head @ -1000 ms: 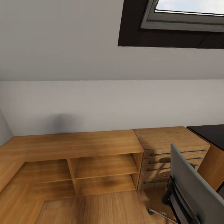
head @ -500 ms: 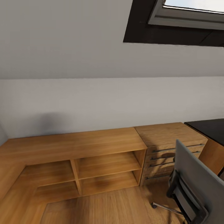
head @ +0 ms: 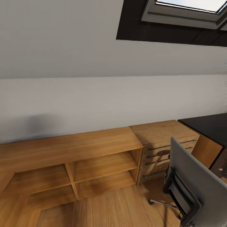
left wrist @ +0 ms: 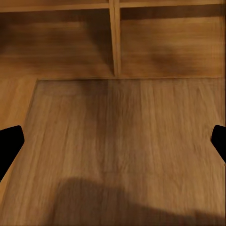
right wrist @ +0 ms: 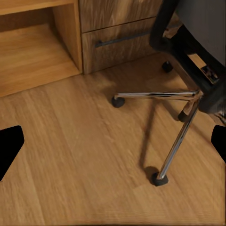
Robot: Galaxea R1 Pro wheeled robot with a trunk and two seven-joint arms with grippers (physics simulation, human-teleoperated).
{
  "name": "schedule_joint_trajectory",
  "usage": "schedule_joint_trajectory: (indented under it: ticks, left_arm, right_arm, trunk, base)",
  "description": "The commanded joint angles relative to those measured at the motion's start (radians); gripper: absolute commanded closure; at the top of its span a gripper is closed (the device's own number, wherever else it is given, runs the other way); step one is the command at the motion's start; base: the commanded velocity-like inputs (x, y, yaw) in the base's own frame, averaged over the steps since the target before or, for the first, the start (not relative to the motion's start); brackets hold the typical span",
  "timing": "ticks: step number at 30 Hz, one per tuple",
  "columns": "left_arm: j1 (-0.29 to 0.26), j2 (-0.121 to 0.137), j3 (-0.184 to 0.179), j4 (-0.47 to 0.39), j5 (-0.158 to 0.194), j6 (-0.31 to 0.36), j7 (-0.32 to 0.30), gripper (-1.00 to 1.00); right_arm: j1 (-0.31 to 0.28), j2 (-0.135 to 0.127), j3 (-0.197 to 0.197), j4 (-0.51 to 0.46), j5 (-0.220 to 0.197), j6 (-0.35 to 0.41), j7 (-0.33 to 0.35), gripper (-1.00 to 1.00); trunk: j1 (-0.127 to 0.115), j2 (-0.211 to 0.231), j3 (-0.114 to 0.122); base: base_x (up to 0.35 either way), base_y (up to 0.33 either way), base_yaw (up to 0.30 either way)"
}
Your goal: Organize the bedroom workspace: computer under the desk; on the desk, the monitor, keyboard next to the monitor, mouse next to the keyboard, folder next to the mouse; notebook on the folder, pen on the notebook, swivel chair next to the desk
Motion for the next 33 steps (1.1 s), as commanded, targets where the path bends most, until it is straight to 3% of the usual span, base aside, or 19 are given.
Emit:
schedule_joint_trajectory:
  ticks: [1,33]
  left_arm:
    - [0.0,0.001,-0.009,-0.002,0.008,-0.002,0.005,-1.0]
    - [0.0,0.002,-0.009,-0.002,0.009,0.0,0.005,-1.0]
  right_arm:
    - [-0.001,0.0,0.009,0.001,-0.004,-0.002,-0.006,-1.0]
    - [-0.001,0.0,0.009,0.001,-0.004,-0.002,-0.004,-1.0]
  trunk:
    - [0.0,-0.001,-0.002]
    - [0.0,-0.001,-0.022]
  base:
    - [0.0,0.005,-0.192]
    - [0.024,0.067,-0.227]
